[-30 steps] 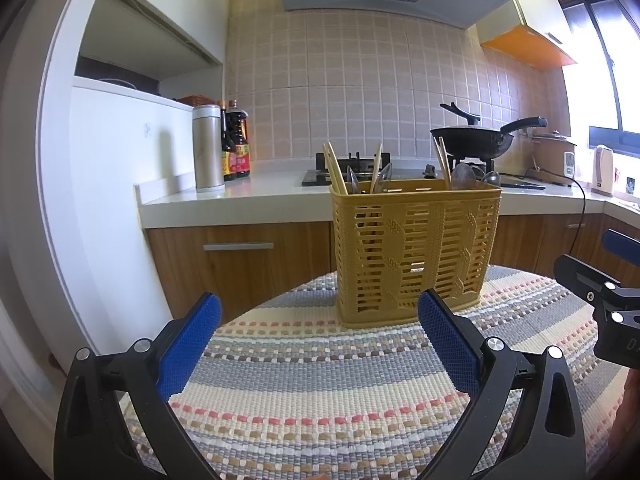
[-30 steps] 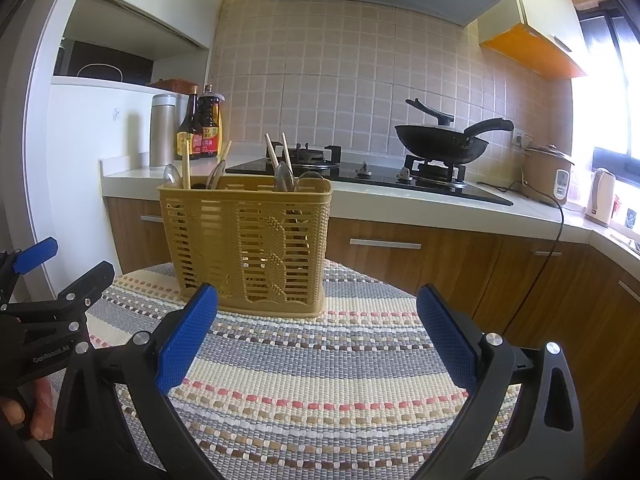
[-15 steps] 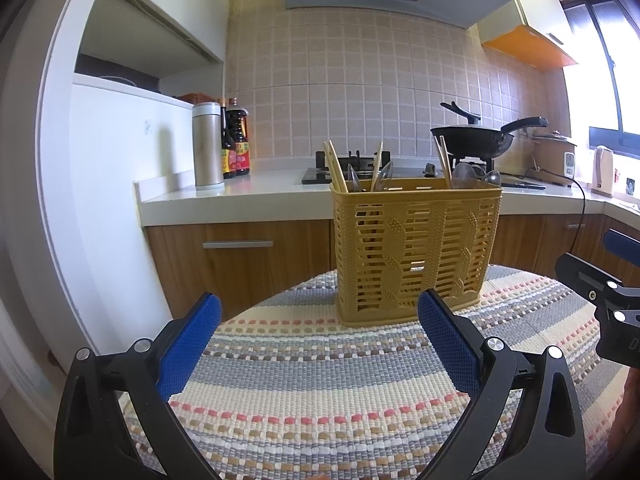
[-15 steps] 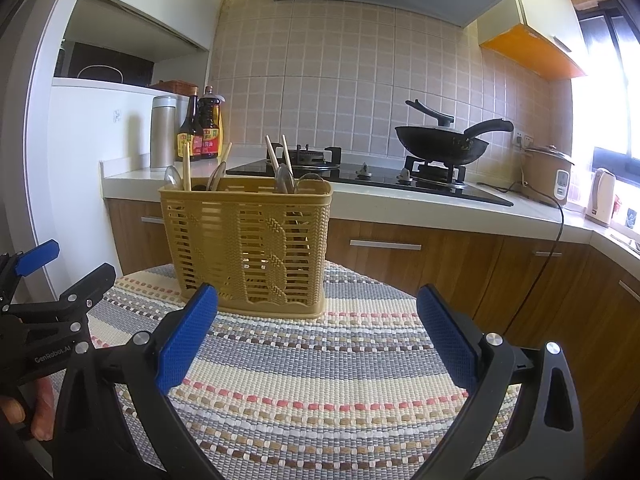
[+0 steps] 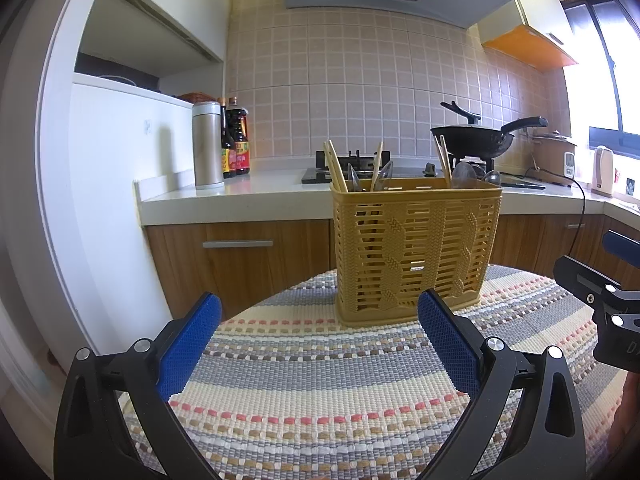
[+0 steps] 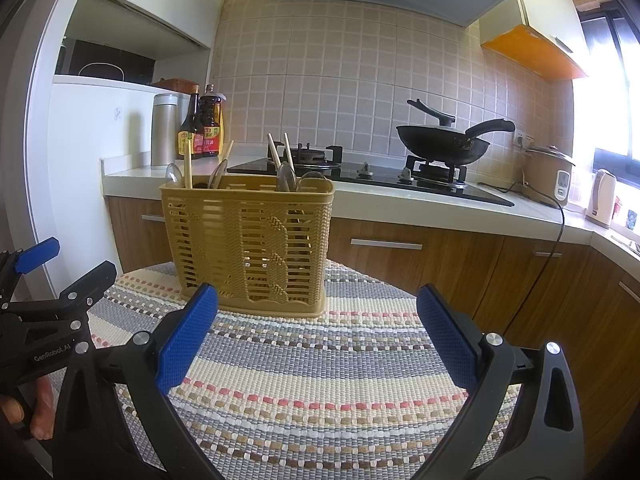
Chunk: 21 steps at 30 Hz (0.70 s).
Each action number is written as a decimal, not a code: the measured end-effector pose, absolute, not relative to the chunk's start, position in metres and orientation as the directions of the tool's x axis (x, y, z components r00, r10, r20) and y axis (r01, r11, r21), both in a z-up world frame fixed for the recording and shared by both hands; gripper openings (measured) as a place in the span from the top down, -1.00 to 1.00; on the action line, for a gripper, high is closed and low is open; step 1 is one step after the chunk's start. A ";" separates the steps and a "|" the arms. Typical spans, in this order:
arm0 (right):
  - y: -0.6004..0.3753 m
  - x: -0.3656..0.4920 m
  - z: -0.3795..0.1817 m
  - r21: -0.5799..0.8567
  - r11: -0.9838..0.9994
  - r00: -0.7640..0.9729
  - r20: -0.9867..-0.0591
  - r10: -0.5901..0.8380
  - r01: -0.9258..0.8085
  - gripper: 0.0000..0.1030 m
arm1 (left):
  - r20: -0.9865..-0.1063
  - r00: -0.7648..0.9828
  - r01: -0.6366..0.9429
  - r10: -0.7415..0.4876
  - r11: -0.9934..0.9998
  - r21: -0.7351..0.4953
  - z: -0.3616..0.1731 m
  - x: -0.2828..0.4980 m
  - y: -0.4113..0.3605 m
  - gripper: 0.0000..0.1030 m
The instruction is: Organize utensils
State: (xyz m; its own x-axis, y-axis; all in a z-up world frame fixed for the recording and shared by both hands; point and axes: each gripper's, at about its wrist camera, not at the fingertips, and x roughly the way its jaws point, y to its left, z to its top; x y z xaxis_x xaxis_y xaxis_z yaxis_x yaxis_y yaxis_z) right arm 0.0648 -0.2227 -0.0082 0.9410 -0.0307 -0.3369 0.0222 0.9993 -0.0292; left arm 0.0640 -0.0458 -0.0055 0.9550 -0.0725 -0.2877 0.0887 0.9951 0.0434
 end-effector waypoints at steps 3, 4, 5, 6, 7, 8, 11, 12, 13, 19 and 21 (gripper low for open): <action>-0.222 0.065 -0.008 -0.031 0.999 0.941 -0.337 -0.033 0.024 -0.85 | -0.286 0.956 0.087 -0.070 0.995 0.046 -0.005 0.064 -0.046 -0.85; -0.222 0.065 -0.008 -0.031 0.999 0.941 -0.338 -0.032 0.023 -0.85 | -0.285 0.956 0.087 -0.070 0.995 0.045 -0.005 0.064 -0.046 -0.85; -0.222 0.065 -0.009 -0.031 0.999 0.940 -0.339 -0.031 0.022 -0.85 | -0.286 0.956 0.088 -0.072 0.995 0.044 -0.005 0.064 -0.047 -0.85; -0.221 0.065 -0.009 -0.031 0.999 0.940 -0.339 -0.030 0.021 -0.85 | -0.286 0.955 0.088 -0.073 0.995 0.042 -0.005 0.063 -0.047 -0.85; -0.221 0.065 -0.009 -0.032 0.999 0.940 -0.339 -0.031 0.021 -0.85 | -0.286 0.956 0.086 -0.071 0.995 0.042 -0.005 0.064 -0.047 -0.85; -0.221 0.065 -0.009 -0.033 0.999 0.940 -0.340 -0.032 0.022 -0.85 | -0.284 0.956 0.084 -0.069 0.996 0.042 -0.005 0.064 -0.046 -0.85; -0.219 0.065 -0.010 -0.035 0.999 0.939 -0.341 -0.032 0.021 -0.85 | -0.279 0.959 0.070 -0.057 0.997 0.037 -0.005 0.063 -0.044 -0.85; -0.219 0.066 -0.010 -0.036 0.999 0.939 -0.342 -0.032 0.021 -0.85 | -0.279 0.959 0.068 -0.055 0.997 0.036 -0.004 0.063 -0.044 -0.85; -0.219 0.066 -0.010 -0.036 0.999 0.939 -0.343 -0.032 0.021 -0.85 | -0.283 0.957 0.071 -0.061 0.997 0.028 -0.004 0.063 -0.043 -0.85; -0.219 0.067 -0.011 -0.037 0.999 0.938 -0.344 -0.033 0.021 -0.85 | -0.291 0.954 0.076 -0.071 0.997 0.006 -0.003 0.065 -0.040 -0.86; -0.219 0.067 -0.011 -0.037 0.999 0.938 -0.345 -0.033 0.021 -0.85 | -0.290 0.955 0.074 -0.067 0.997 0.010 -0.003 0.066 -0.040 -0.86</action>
State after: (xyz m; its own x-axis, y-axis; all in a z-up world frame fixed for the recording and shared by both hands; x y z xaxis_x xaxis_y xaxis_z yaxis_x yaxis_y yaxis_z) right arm 0.0667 -0.2186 -0.0108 0.9382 -0.0328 -0.3445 0.0212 0.9991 -0.0374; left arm 0.0657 -0.0402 -0.0035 0.9547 -0.0675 -0.2899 0.0736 0.9972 0.0102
